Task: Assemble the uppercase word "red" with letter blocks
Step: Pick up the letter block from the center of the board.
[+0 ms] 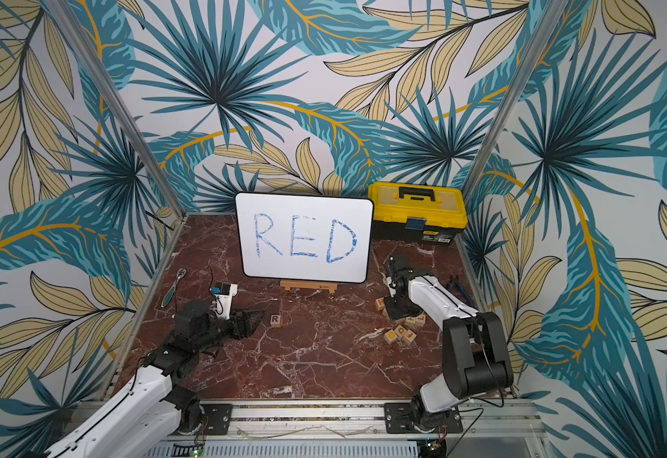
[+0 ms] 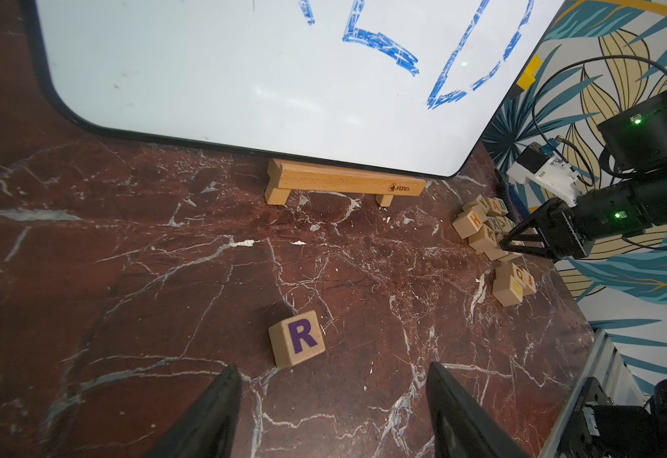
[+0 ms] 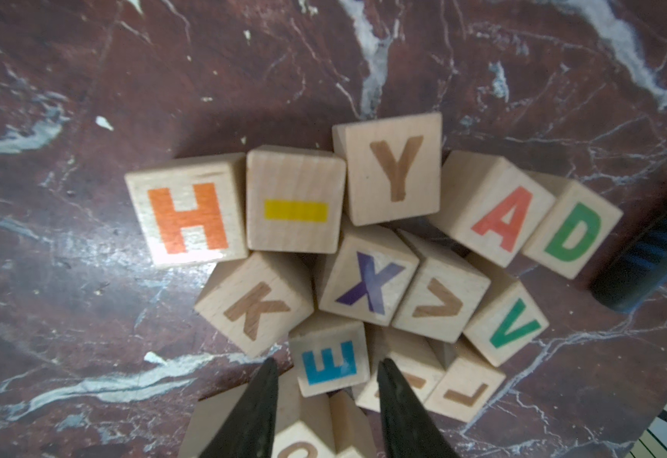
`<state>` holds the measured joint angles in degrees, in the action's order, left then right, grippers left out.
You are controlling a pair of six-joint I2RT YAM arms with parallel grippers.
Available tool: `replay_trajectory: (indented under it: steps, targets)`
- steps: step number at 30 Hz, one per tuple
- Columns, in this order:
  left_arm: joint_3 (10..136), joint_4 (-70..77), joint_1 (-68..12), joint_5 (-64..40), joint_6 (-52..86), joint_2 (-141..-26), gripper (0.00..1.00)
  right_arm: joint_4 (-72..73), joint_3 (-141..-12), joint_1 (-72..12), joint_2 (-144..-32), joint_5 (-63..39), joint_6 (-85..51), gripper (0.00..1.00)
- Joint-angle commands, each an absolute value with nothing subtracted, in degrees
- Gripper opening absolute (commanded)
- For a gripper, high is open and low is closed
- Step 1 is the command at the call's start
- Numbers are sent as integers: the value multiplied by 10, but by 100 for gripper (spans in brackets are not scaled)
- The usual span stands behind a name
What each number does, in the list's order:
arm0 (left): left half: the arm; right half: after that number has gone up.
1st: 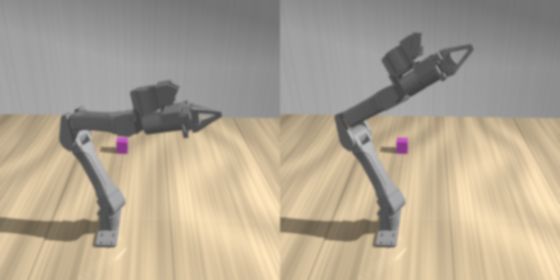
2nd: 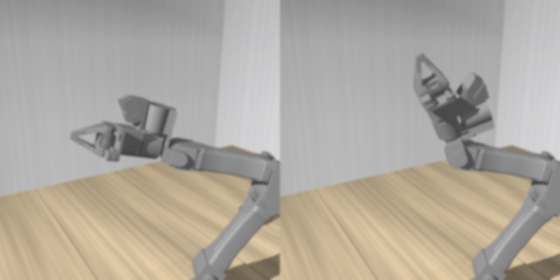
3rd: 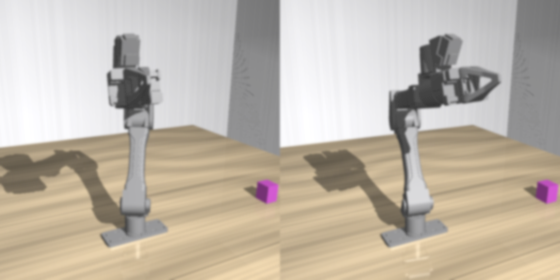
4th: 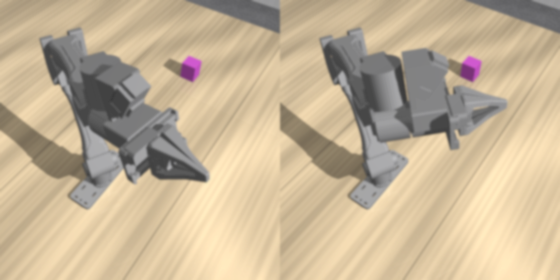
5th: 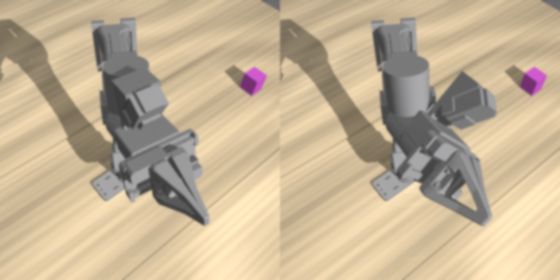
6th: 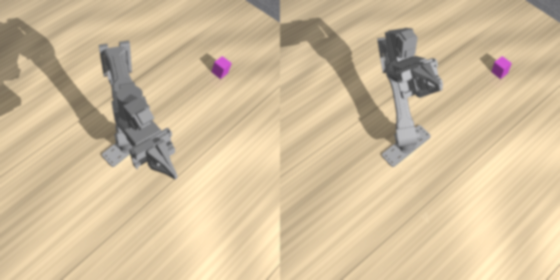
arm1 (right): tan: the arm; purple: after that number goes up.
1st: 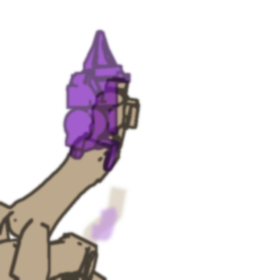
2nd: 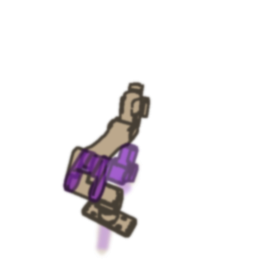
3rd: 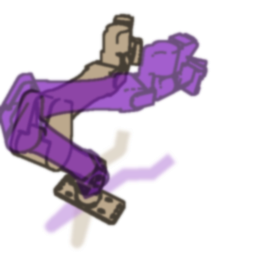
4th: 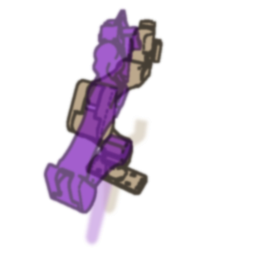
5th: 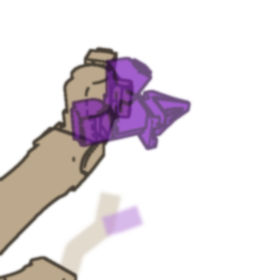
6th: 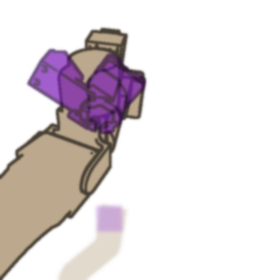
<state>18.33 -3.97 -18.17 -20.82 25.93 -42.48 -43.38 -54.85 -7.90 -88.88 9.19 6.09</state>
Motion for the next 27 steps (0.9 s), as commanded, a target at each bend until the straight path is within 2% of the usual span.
replay_trajectory:
  steps: [1,13,27]
  targets:
    - [180,-30,-183,-210,250,-422,74,-434,-533,-78,-913,119,75,43]
    - [182,-29,-183,-210,250,-428,74,-432,-538,-79,-936,97,79,44]
    - [181,-29,-183,-210,249,-427,74,-431,-531,-109,-899,115,71,43]
